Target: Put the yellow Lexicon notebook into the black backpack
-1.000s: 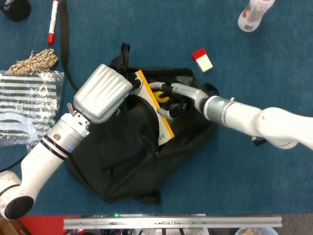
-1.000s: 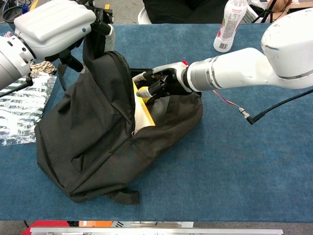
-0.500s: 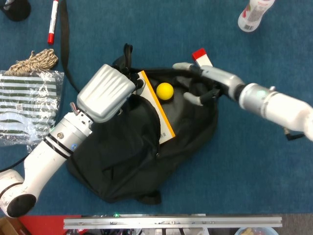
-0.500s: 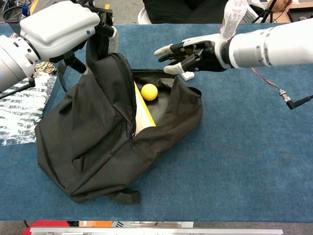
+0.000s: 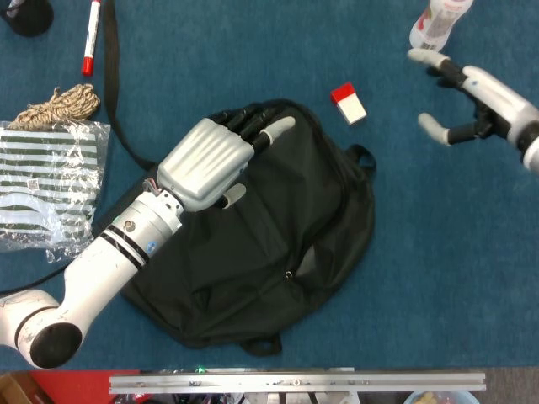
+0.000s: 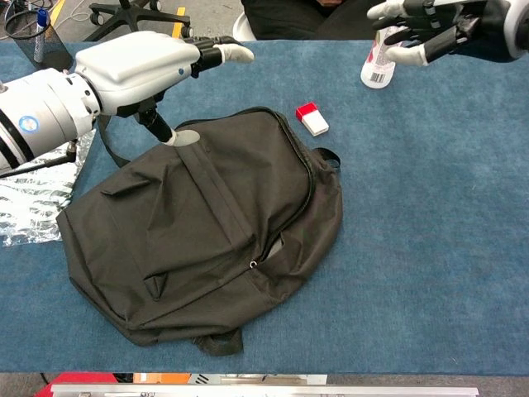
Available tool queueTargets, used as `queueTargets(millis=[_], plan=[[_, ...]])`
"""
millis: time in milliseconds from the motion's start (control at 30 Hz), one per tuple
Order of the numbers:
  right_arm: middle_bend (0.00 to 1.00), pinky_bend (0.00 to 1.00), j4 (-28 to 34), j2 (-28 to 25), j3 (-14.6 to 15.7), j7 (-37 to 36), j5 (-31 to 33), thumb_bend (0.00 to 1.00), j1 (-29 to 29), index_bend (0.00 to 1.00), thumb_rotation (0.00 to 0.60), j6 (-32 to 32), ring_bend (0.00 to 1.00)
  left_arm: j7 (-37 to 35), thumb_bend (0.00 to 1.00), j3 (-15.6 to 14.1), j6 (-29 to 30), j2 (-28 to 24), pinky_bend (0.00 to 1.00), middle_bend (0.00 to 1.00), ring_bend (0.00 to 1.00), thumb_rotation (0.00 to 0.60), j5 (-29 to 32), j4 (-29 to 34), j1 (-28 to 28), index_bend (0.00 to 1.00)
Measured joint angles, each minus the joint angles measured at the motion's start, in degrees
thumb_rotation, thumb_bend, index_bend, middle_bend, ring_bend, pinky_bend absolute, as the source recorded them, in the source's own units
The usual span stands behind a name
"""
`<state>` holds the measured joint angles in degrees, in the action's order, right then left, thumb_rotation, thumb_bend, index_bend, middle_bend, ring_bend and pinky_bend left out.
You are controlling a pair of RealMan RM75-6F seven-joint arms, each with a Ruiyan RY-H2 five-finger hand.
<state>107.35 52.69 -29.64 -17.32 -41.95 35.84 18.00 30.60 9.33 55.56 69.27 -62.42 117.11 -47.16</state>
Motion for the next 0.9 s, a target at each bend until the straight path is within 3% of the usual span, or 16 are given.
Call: queueTargets(millis=[267, 533, 900], plan=[[0.17, 0.08, 0.9, -1.5, 2.1, 2.0, -8.0, 0.46, -3.7, 0.01, 0.6, 7.2, 0.04, 1.8, 0.24, -1.0, 8.3, 0.3, 0.24, 0.08, 0.1, 0.6, -1.7, -0.2, 2.9, 0.03], [0.22, 0.12, 0.9, -1.6, 9.7, 14.0, -17.4, 0.46, -6.3, 0.12, 0.6, 19.6, 0.08, -3.7, 0.24, -2.1, 14.2, -1.2, 0.24, 0.1, 0.1, 0.6, -5.3, -3.1, 8.5, 0.08], [0.22, 0.13, -4.9, 3.0, 19.0, 26.0, -31.7, 0.46, -13.3, 0.13, 0.6, 40.1, 0.08, -8.4, 0.24, -6.3, 23.3, -3.5, 0.24, 0.11, 0.1, 0.6, -12.3, -9.2, 18.0, 0.12]])
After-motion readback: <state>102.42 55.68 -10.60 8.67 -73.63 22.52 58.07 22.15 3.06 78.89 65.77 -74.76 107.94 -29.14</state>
